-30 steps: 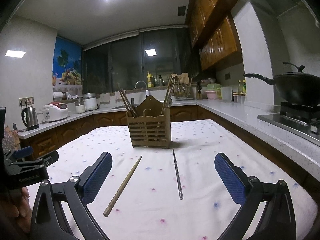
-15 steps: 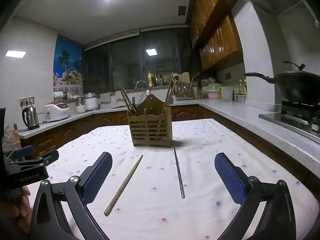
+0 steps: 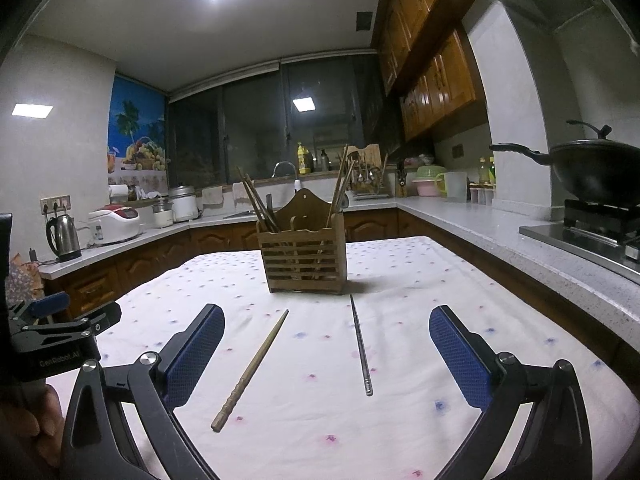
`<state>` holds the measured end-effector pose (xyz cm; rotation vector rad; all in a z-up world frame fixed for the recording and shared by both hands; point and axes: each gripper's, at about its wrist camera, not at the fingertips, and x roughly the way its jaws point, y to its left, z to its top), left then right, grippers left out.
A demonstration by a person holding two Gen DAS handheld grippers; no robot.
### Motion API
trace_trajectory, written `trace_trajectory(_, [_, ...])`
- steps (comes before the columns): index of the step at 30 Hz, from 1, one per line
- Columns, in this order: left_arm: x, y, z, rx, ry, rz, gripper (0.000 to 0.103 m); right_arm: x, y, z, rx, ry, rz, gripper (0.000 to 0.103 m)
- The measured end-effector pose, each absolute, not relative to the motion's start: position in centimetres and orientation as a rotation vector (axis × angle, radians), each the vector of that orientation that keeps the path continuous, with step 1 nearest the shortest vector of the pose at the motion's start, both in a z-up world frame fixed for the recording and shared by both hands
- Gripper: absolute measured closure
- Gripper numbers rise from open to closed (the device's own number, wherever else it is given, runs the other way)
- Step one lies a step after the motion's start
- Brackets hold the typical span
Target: Organize utensils
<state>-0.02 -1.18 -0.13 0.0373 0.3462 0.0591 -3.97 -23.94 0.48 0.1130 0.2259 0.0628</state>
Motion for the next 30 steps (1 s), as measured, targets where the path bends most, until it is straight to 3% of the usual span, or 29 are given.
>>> trace_trajectory(30, [0.4, -1.1, -0.5, 0.021, 0.372, 0.049, 0.000, -4.0, -23.0, 0.6, 0.133, 0.222, 0.073, 0.000])
